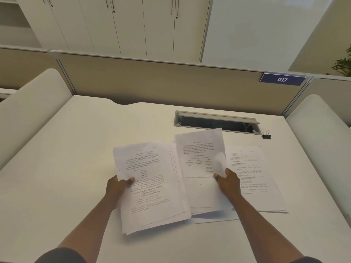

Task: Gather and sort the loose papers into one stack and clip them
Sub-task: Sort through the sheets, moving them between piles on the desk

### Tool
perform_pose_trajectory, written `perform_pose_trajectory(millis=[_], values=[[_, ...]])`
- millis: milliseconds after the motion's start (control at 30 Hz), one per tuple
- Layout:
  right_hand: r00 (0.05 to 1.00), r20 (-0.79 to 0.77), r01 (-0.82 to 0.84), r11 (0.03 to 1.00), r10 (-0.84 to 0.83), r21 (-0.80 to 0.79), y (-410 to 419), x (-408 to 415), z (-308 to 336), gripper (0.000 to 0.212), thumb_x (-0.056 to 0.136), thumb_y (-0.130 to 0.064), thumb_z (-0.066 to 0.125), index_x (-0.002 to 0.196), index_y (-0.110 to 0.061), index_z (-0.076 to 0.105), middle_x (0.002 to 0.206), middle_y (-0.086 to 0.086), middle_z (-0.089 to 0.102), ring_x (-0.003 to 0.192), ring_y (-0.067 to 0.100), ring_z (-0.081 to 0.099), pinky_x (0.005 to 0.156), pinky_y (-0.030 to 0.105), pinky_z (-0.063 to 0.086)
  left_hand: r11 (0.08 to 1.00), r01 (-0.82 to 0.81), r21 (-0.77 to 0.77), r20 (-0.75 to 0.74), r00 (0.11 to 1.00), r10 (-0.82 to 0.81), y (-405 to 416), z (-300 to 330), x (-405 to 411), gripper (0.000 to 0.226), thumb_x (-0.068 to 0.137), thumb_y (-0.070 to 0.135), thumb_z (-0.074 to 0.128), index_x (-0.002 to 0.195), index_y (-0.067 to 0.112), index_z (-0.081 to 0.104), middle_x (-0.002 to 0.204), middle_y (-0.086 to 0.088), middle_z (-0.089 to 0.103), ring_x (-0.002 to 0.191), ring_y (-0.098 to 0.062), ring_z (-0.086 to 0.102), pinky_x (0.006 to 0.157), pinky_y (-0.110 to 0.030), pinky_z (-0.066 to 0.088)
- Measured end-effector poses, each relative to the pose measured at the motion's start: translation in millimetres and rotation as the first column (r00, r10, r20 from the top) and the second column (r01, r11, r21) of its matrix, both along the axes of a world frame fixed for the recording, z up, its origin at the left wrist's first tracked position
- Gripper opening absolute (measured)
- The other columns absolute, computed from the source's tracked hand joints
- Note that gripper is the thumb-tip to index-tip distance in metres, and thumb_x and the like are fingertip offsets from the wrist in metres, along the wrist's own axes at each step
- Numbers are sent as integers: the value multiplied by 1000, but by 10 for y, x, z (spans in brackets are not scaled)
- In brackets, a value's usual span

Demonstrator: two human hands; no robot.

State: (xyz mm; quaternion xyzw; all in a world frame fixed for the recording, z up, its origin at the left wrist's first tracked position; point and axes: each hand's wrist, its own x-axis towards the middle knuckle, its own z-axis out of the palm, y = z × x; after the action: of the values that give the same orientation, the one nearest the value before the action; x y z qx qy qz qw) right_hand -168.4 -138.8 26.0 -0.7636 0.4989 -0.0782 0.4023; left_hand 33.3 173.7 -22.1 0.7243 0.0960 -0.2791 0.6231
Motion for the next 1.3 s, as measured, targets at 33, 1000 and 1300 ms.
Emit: perform_pose_trajectory(millis=[33,1000,1300], values=[[1000,7,1,1000,-1,-8,-39,-5,20,52,91,-27,63,132,2,51,136,17,55,127,35,49,102,37,40,1000,-1,0,3,1000,1,-3,14,-7,27,74,11,80,99,17,71,94,-6,76,84,-33,73,77,-50,59],[984,175,20,983,12,-183,-681,-413,21,27,95,-18,57,115,-8,70,114,8,71,109,28,63,93,21,40,984,-131,-121,12,991,133,-462,346,-263,27,83,6,72,107,14,61,93,-2,70,82,-26,66,69,-34,53],[962,245,-19,929,117,-369,-878,-373,324,29,99,-23,48,118,-12,67,109,9,72,83,20,62,82,26,48,989,-138,-44,44,989,140,-639,263,-450,24,83,8,73,102,13,59,92,-6,68,79,-27,64,79,-42,51]])
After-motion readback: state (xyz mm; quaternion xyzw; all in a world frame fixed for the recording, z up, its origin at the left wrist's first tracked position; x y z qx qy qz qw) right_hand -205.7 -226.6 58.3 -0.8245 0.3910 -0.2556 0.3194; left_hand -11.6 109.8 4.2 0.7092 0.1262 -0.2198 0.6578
